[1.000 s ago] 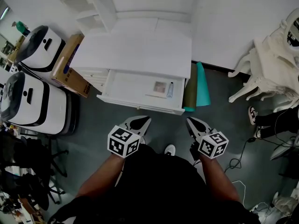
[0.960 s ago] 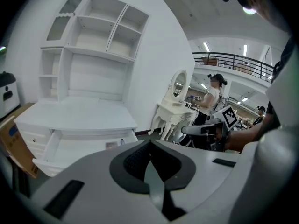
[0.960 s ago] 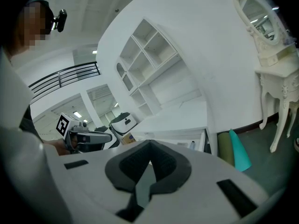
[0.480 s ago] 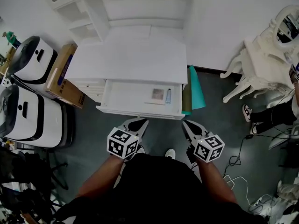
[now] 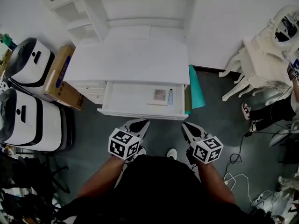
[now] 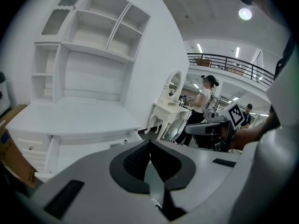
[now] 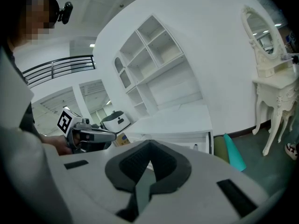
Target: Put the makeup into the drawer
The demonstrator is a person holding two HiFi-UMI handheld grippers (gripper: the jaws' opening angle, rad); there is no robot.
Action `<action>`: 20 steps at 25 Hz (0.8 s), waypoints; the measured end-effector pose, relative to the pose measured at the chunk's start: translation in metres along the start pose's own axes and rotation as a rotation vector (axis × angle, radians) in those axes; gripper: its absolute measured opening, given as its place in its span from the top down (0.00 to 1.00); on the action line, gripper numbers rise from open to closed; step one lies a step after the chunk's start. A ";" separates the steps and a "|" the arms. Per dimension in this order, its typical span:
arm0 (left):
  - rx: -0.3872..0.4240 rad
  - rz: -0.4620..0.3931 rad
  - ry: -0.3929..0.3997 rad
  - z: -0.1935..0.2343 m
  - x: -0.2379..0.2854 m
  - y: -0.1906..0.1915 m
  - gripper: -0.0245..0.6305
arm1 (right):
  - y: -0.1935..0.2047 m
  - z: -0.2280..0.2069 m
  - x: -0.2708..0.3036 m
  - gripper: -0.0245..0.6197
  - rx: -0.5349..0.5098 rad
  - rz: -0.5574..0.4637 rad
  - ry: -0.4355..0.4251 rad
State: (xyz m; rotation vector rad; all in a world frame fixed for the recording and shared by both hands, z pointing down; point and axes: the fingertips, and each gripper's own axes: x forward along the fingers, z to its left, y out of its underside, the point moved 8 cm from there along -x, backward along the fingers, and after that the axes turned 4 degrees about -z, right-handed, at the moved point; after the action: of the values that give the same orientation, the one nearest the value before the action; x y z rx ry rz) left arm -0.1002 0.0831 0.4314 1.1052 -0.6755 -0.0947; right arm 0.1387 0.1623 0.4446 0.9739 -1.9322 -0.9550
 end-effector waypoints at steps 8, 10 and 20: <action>0.006 -0.004 0.020 0.000 0.003 -0.004 0.95 | -0.001 -0.002 0.002 0.92 0.002 -0.002 0.014; 0.009 -0.001 0.022 0.000 0.003 -0.003 0.95 | -0.001 -0.002 0.002 0.92 0.001 -0.005 0.016; 0.016 -0.002 0.021 0.003 -0.001 -0.005 0.95 | 0.000 -0.002 0.004 0.92 -0.006 0.005 0.016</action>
State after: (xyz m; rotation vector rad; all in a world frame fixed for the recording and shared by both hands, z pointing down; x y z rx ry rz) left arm -0.1010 0.0786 0.4277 1.1207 -0.6571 -0.0793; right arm 0.1384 0.1589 0.4463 0.9699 -1.9170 -0.9467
